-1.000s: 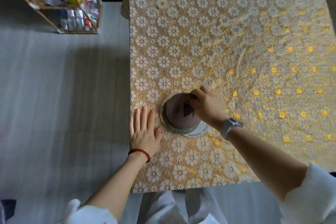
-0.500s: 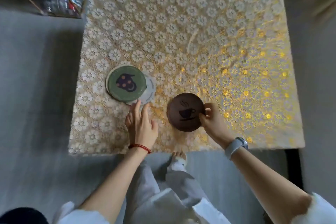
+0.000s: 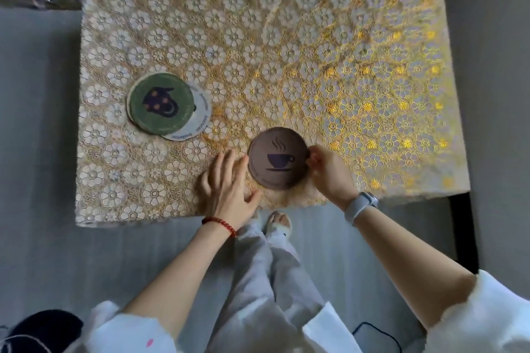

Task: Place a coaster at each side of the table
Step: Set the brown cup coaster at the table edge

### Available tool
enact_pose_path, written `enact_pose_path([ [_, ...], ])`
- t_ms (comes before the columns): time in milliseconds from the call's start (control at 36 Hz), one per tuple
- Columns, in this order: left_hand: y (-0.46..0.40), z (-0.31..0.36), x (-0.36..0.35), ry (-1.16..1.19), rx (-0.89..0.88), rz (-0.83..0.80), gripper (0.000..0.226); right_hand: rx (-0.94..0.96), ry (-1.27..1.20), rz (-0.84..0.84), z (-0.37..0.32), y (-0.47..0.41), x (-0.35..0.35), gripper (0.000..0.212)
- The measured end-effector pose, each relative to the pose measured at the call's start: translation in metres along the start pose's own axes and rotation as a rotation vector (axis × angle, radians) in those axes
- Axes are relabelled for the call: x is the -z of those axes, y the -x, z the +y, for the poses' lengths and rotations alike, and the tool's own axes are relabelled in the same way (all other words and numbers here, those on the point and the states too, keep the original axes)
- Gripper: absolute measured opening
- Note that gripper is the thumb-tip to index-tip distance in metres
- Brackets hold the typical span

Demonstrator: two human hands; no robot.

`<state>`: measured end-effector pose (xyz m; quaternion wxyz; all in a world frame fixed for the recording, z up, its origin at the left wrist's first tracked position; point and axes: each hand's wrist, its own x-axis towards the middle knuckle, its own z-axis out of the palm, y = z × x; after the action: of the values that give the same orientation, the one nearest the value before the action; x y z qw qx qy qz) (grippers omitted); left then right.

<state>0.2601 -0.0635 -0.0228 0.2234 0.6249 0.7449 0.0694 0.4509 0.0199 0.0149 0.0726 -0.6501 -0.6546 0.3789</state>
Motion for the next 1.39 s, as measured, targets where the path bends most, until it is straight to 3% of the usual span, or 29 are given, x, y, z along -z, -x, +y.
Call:
enact_pose_path([
  [250, 0.004, -0.001, 0.003, 0.004, -0.012, -0.016, 0.084, 0.022, 0.082, -0.028, -0.003, 0.008, 0.004, 0.016],
  [528, 0.000, 0.002, 0.004, 0.004, 0.007, -0.033, 0.080, -0.016, 0.086, 0.055, -0.001, 0.014, -0.003, 0.016],
  [778, -0.005, 0.004, 0.002, 0.010, 0.020, -0.028, 0.080, -0.013, 0.037, 0.041, -0.001, 0.010, 0.001, 0.040],
  [1111, -0.005, 0.008, 0.001, -0.019, 0.051, -0.032, 0.087, 0.065, 0.083, -0.008, 0.005, 0.010, -0.003, 0.031],
  [1389, -0.005, 0.013, 0.003, -0.004, 0.074, -0.026, 0.086, 0.068, 0.052, 0.004, 0.005, 0.009, -0.004, 0.047],
])
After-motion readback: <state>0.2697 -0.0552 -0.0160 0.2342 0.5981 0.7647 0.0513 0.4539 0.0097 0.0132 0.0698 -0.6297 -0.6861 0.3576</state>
